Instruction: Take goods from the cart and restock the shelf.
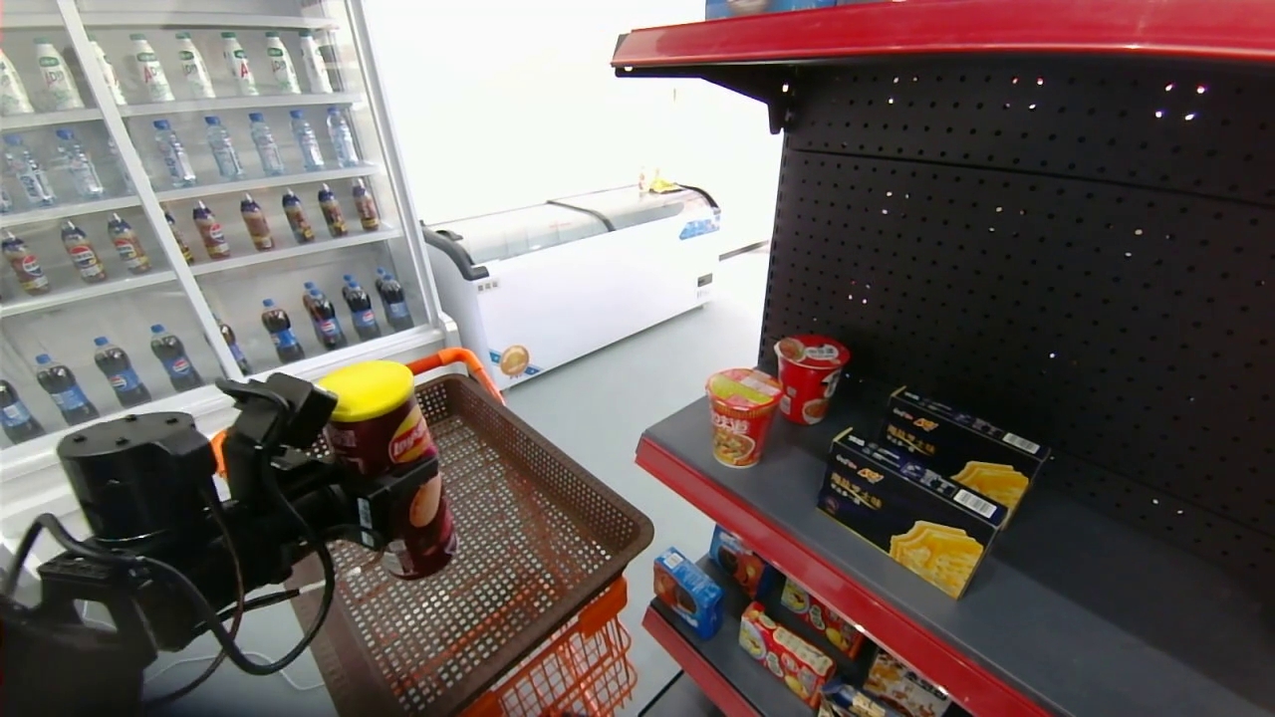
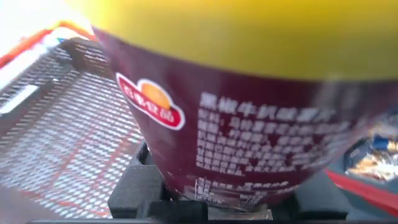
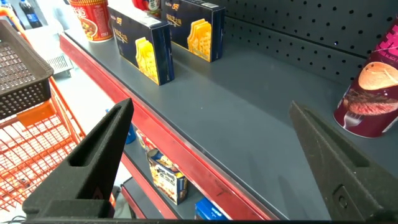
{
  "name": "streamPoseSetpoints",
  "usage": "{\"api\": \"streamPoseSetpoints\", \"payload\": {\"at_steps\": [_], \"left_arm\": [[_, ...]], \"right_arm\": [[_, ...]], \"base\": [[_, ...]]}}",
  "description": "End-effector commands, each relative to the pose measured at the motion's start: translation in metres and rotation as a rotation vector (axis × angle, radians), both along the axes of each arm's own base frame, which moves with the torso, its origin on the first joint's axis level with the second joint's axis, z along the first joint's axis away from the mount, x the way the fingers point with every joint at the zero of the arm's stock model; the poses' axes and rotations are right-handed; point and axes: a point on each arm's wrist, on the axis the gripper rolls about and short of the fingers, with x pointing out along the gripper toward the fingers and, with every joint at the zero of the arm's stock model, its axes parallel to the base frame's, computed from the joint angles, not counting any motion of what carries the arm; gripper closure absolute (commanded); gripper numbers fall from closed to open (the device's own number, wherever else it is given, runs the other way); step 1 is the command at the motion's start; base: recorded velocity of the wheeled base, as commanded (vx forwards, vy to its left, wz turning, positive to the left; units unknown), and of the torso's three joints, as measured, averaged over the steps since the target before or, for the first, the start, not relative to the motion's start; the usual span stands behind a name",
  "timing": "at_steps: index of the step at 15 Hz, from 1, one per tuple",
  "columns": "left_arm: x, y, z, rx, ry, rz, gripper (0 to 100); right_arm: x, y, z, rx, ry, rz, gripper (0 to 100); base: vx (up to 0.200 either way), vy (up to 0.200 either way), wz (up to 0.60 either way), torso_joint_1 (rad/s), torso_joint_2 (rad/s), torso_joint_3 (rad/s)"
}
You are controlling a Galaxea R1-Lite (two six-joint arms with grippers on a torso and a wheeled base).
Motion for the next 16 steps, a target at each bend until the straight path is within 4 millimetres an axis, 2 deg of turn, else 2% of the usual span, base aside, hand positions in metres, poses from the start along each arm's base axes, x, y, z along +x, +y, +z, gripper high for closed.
{"api": "streamPoseSetpoints", "payload": {"at_steps": [1, 4, 5, 7, 8, 10, 12, 13, 14, 16], "left_arm": [[-0.031, 0.002, 0.035, 0.011, -0.125, 0.060, 100], [-0.050, 0.002, 0.032, 0.049, -0.120, 0.054, 100], [-0.055, -0.004, 0.035, 0.029, -0.125, 0.030, 100], [-0.057, -0.008, 0.039, -0.012, -0.140, 0.017, 100], [-0.060, -0.008, 0.054, -0.073, -0.188, 0.032, 100], [-0.067, -0.012, 0.068, -0.204, -0.205, 0.008, 100], [-0.091, -0.009, 0.081, -0.251, -0.198, 0.001, 100], [-0.100, -0.008, 0.081, -0.234, -0.171, 0.003, 100], [-0.117, -0.006, 0.075, -0.169, -0.123, 0.017, 100], [-0.132, -0.003, 0.066, -0.105, -0.099, 0.026, 100]], "right_arm": [[0.000, 0.000, 0.000, 0.000, 0.002, 0.001, 0], [0.000, 0.000, 0.000, 0.000, 0.002, 0.001, 0], [0.000, 0.000, 0.000, 0.000, 0.002, 0.001, 0], [0.000, 0.000, 0.000, 0.000, 0.002, 0.001, 0], [0.000, 0.000, 0.000, 0.000, 0.002, 0.001, 0], [0.000, 0.000, 0.000, 0.000, 0.002, 0.001, 0], [0.000, 0.000, 0.000, 0.000, 0.002, 0.001, 0], [0.000, 0.000, 0.000, 0.000, 0.002, 0.001, 0], [0.000, 0.000, 0.000, -0.002, 0.002, 0.001, 0], [0.000, 0.000, 0.000, 0.000, 0.002, -0.001, 0]], "base": [[0.000, 0.000, 0.00, 0.000, 0.00, 0.000], [0.000, 0.000, 0.00, 0.000, 0.00, 0.000], [0.000, 0.000, 0.00, 0.000, 0.00, 0.000], [0.000, 0.000, 0.00, 0.000, 0.00, 0.000], [0.000, 0.000, 0.00, 0.000, 0.00, 0.000], [0.000, 0.000, 0.00, 0.000, 0.00, 0.000], [0.000, 0.000, 0.00, 0.000, 0.00, 0.000], [0.000, 0.000, 0.00, 0.000, 0.00, 0.000], [0.000, 0.000, 0.00, 0.000, 0.00, 0.000], [0.000, 0.000, 0.00, 0.000, 0.00, 0.000]]}}
